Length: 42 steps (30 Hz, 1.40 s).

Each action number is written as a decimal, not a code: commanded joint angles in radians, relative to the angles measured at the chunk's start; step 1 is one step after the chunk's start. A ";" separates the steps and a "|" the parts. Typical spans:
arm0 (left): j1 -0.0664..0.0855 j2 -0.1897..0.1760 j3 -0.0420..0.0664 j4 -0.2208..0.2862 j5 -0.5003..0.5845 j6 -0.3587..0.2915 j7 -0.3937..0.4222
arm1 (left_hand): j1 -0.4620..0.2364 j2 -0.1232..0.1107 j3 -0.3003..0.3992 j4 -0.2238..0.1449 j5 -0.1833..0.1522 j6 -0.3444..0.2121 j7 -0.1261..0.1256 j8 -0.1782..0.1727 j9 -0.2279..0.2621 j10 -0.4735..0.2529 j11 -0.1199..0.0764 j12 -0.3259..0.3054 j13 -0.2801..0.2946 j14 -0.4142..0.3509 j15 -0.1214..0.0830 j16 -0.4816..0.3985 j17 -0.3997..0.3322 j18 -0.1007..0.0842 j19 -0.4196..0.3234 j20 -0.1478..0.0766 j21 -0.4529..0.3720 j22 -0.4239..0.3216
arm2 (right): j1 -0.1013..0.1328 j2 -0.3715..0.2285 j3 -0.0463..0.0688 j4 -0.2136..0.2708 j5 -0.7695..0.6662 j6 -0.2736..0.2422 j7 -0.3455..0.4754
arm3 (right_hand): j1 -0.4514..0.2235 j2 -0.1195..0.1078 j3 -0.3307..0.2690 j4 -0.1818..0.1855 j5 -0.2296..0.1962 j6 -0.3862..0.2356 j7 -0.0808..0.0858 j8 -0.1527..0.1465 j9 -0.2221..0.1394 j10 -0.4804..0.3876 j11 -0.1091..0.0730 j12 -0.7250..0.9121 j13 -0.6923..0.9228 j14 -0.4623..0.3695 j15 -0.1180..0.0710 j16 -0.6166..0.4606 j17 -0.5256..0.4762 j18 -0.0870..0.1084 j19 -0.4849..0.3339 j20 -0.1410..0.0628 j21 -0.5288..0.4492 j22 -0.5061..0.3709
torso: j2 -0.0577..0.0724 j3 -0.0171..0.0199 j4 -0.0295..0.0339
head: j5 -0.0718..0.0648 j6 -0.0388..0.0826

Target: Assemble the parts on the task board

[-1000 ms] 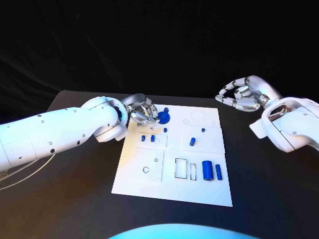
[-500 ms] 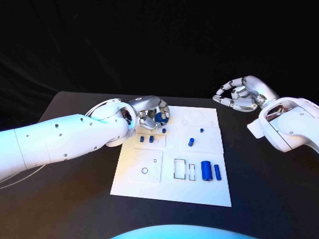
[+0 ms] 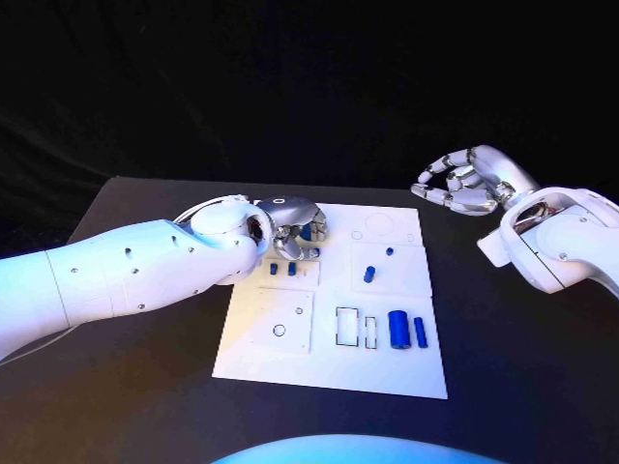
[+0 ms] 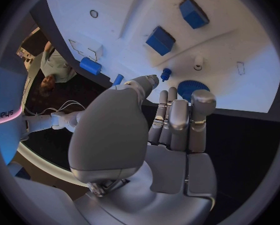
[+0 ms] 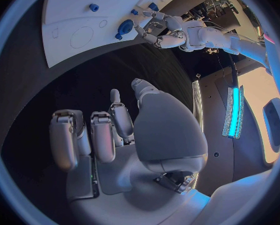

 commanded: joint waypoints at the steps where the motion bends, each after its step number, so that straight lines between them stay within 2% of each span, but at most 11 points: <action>1: -0.001 0.008 0.000 -0.004 -0.038 0.059 -0.019 | -0.003 -0.002 -0.006 0.002 -0.004 0.010 -0.003 -0.006 -0.003 0.009 -0.001 -0.008 -0.004 0.007 0.000 0.008 0.002 -0.014 0.006 0.001 0.008 0.006 | -0.001 0.001 0.000 0.002 -0.009 -0.001 0.009 | 0.002 0.000 0.007 -0.002 0.005 -0.007 0.002 0.003 0.001 -0.006 0.001 -0.004 0.005 0.066 -0.006 -0.005 0.113 0.013 0.040 -0.004 -0.007 0.196 | -0.002 0.0004 0.0007 | -0.002 -0.002; 13: -0.005 0.026 0.000 -0.022 -0.037 0.068 -0.019 | 0.011 0.005 0.014 0.004 -0.003 0.040 -0.008 -0.008 -0.022 0.046 -0.007 -0.012 -0.027 0.023 -0.005 0.031 0.015 -0.021 0.030 -0.003 0.041 0.050 | -0.001 0.000 0.000 0.003 -0.011 -0.001 0.009 | 0.002 -0.001 0.007 -0.002 0.005 -0.007 0.002 0.003 0.002 -0.006 0.001 -0.003 0.005 0.066 -0.006 -0.005 0.114 0.013 0.040 -0.004 -0.008 0.196 | -0.002 0.0001 0.0022 | -0.004 -0.001; 21: -0.010 0.041 0.000 -0.042 -0.036 0.072 -0.030 | 0.030 0.014 0.043 -0.004 -0.014 0.057 -0.009 -0.013 -0.036 0.066 -0.010 -0.020 -0.043 0.030 -0.008 0.042 0.018 -0.025 0.041 -0.006 0.059 0.072 | -0.001 -0.001 0.000 0.005 -0.011 -0.001 0.008 | 0.002 -0.001 0.007 -0.002 0.005 -0.007 0.002 0.003 0.002 -0.006 0.001 -0.003 0.005 0.066 -0.006 -0.005 0.114 0.013 0.040 -0.004 -0.008 0.196 | -0.001 -0.0003 0.0007 | -0.005 -0.002; 35: -0.013 0.056 0.000 -0.056 -0.026 0.081 -0.034 | 0.032 0.022 0.068 -0.011 -0.019 0.073 -0.002 -0.018 -0.049 0.091 -0.009 -0.027 -0.060 0.044 -0.008 0.057 0.028 -0.033 0.064 -0.005 0.090 0.114 | -0.001 -0.002 0.000 0.007 -0.012 -0.001 0.008 | 0.001 0.000 0.008 -0.001 0.006 -0.006 0.002 0.004 0.002 -0.004 0.001 -0.002 0.007 0.066 -0.006 -0.005 0.114 0.013 0.041 -0.004 -0.007 0.196 | -0.002 0.0008 0.0018 | -0.008 -0.007; 42: -0.014 0.061 0.000 -0.060 -0.017 0.086 -0.029 | 0.027 0.027 0.076 -0.015 -0.022 0.105 -0.008 -0.013 -0.054 0.126 -0.018 -0.027 -0.067 0.051 -0.014 0.063 0.028 -0.036 0.074 -0.009 0.104 0.133 | -0.001 -0.002 0.000 0.008 -0.014 0.000 0.007 | 0.001 0.000 0.008 -0.001 0.006 -0.005 0.002 0.004 0.002 -0.001 0.001 0.001 0.010 0.066 -0.006 -0.005 0.114 0.012 0.041 -0.004 -0.006 0.197 | -0.003 0.0006 0.0019 | -0.008 -0.006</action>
